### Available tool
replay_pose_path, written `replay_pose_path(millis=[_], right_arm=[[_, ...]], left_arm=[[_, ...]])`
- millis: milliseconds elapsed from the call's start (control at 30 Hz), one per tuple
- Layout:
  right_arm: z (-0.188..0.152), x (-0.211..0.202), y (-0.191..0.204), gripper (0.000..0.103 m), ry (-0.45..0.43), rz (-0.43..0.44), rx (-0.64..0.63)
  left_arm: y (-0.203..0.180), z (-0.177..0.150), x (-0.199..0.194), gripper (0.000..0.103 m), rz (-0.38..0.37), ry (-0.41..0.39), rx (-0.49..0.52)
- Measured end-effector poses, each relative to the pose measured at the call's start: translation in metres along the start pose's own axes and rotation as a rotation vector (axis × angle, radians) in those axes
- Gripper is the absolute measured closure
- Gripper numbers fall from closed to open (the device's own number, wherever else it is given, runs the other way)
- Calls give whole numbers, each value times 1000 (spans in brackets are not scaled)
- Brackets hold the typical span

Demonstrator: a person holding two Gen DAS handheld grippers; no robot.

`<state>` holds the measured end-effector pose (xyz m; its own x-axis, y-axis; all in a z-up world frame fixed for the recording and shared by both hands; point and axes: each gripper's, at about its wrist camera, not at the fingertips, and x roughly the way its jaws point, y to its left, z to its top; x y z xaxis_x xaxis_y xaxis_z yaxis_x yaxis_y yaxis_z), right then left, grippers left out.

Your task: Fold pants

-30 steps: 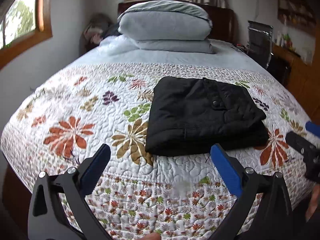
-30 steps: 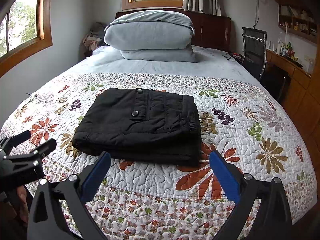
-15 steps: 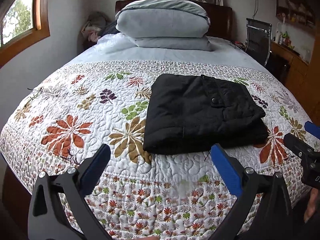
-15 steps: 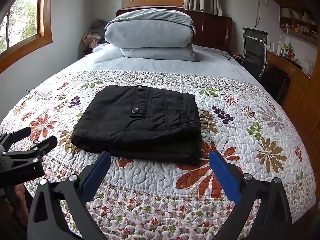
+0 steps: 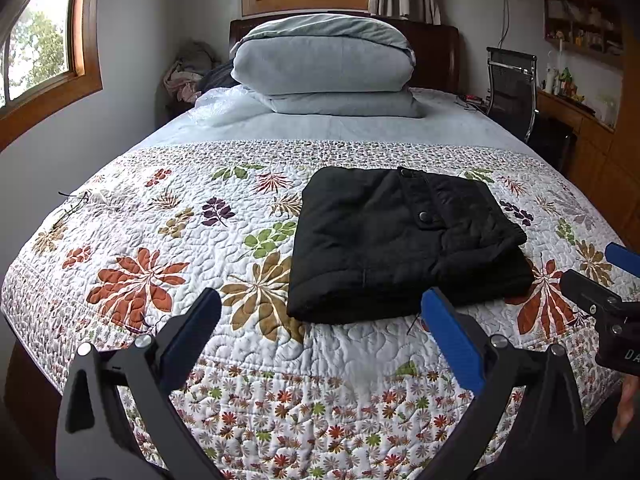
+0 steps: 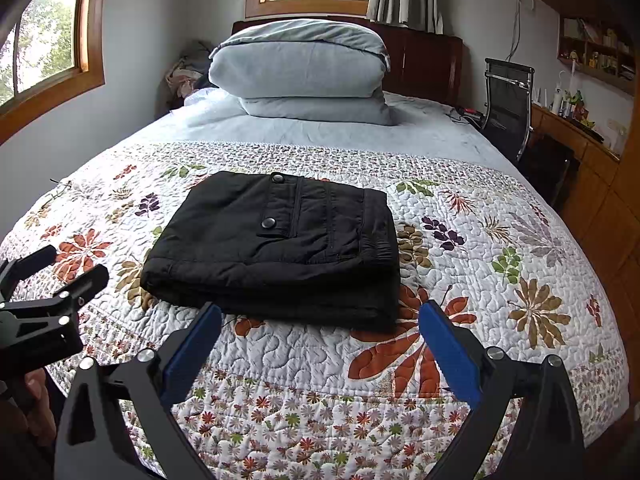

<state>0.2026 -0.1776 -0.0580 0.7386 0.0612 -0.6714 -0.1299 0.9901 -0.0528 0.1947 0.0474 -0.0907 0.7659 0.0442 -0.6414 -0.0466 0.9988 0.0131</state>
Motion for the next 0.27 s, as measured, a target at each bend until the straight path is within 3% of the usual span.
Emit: replay_pose_path(millis=[267], right_arm=[[0,0,0,4,1,2,-1]], left_arm=[[-1,3,-4,3,38,-11,14]])
